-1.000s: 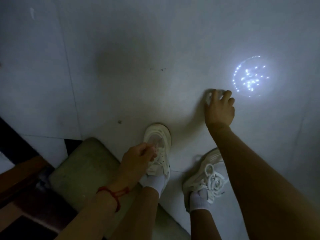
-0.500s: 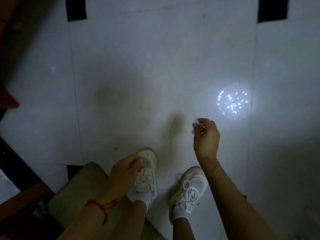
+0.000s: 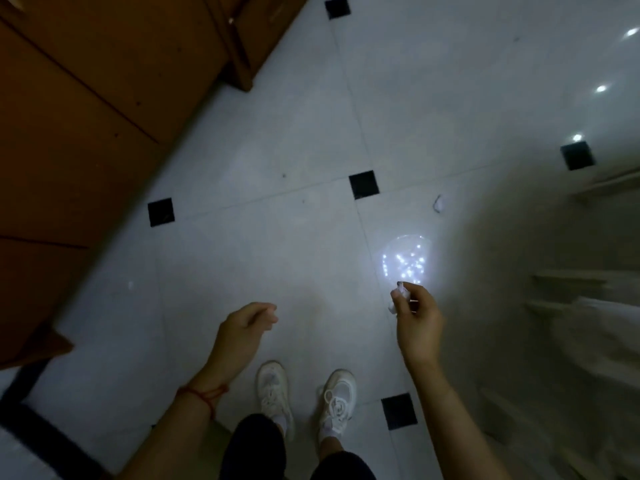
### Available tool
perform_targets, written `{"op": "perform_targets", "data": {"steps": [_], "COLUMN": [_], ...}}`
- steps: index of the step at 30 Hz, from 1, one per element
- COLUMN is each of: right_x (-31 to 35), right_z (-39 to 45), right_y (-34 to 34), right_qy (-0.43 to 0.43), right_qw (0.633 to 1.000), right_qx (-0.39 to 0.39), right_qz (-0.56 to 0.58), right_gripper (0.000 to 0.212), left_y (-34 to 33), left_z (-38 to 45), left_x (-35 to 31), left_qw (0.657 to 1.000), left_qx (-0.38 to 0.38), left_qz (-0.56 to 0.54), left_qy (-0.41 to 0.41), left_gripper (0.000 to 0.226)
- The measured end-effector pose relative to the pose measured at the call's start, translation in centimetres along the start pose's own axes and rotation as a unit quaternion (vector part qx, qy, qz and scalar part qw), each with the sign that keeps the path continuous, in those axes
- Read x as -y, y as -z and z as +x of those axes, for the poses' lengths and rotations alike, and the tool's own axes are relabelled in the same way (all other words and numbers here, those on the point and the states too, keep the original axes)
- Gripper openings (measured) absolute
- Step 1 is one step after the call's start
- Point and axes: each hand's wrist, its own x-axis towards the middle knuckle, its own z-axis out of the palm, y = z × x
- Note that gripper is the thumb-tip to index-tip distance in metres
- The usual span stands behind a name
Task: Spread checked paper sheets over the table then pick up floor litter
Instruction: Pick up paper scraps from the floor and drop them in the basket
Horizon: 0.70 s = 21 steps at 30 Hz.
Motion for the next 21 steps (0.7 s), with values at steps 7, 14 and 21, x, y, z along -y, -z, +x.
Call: {"op": "perform_targets", "data": {"steps": [7,14,21], "right_x": [7.4,11.4,15.1], "right_z": [-3.3,-2.7,1.4], "right_y": [9.0,13.4,14.8], "right_qy": [-0.007,-0.056,-0.132], "right_qw": [0.999,0.994,0.97], "right_qx": [-0.047,-0.098,-0.2], "right_qz": [0.011,-0.005,0.049], "right_gripper": [0.013,0.012,0.01], "left_y": [1.2,2.1,-0.5], "left_z": [-4.5,-3.1,4.8], "left_x": [-9.1,-15.5,-27.6], "left_qw": [0.997,0.99,0.957], "left_qx": [0.059,0.095,0.196], "left_qz": [0.057,0.099,0.205], "left_qy": [-0.009,-0.006,-0.057], "left_gripper": [0.021,0.016,0.018]}}
